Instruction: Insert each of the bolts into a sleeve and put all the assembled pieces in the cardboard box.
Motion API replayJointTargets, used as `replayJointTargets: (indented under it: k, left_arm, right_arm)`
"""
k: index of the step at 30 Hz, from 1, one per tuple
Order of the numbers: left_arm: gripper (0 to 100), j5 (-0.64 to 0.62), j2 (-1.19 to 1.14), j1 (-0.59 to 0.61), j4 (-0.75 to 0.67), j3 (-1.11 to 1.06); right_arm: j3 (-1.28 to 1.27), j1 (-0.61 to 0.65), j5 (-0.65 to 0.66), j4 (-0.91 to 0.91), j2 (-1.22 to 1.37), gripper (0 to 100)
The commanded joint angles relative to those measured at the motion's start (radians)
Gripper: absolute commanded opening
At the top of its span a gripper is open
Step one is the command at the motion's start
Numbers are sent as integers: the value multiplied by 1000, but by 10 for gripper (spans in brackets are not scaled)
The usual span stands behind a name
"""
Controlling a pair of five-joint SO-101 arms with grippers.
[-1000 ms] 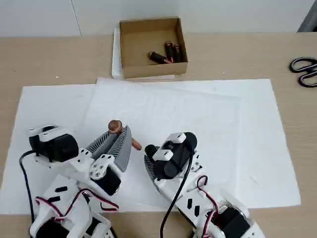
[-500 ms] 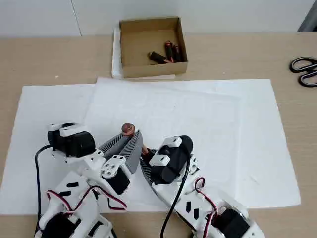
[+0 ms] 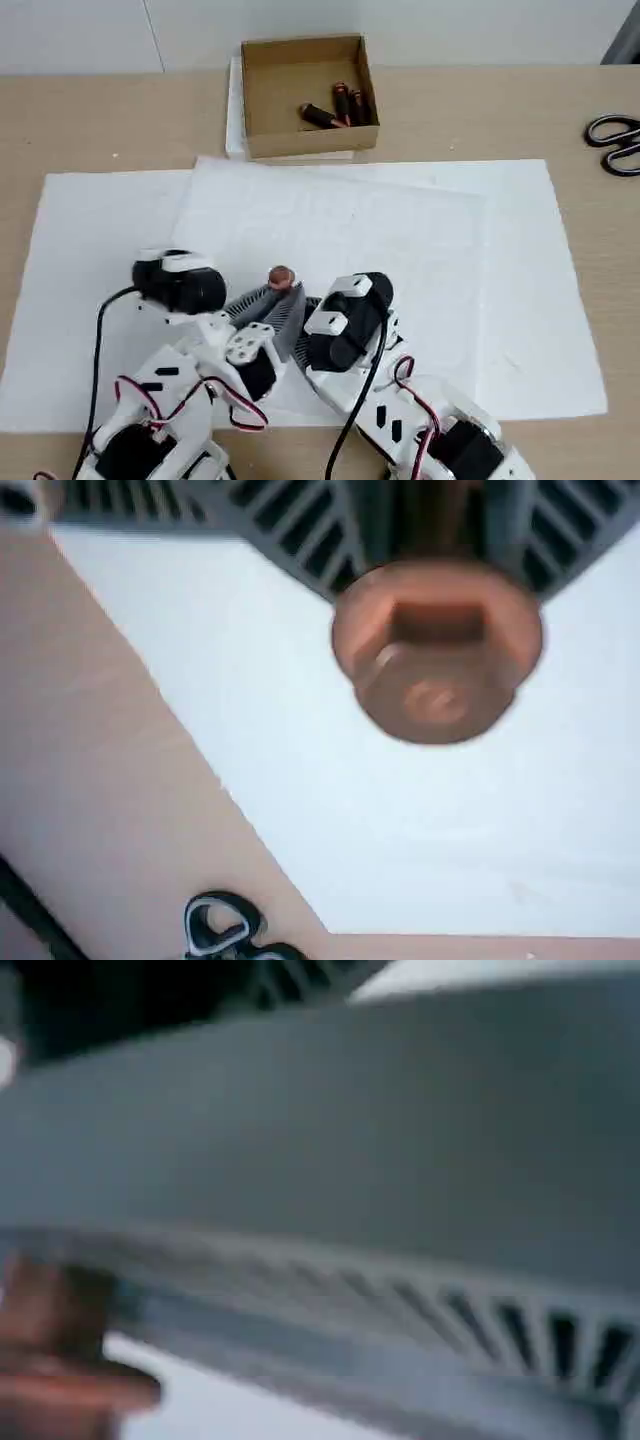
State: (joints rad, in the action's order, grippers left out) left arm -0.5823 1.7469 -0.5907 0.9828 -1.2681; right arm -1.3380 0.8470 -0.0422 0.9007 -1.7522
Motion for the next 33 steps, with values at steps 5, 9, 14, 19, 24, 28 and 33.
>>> replayJointTargets:
  k: [5,9,14,19,24,28,33]
  left_arm:
    - [6,35,-3,-18,17,5]
    - [6,55,-3,-18,74,-7]
    - [6,100,0,-18,104,-33]
    - [6,100,0,-18,91,-38]
    - [7,100,2,-18,91,-38]
    - [9,100,2,-18,89,-38]
    - [164,100,-2,-18,95,-38]
  right_arm:
    - [11,10,0,-33,-12,5]
    - [12,8,26,-36,-12,5]
    - [11,-44,57,-97,-12,5]
    - [11,-53,57,-99,-12,5]
    - [9,-54,57,-97,-12,5]
    - [6,-54,57,-97,-12,5]
    - [5,-56,54,-96,-8,5]
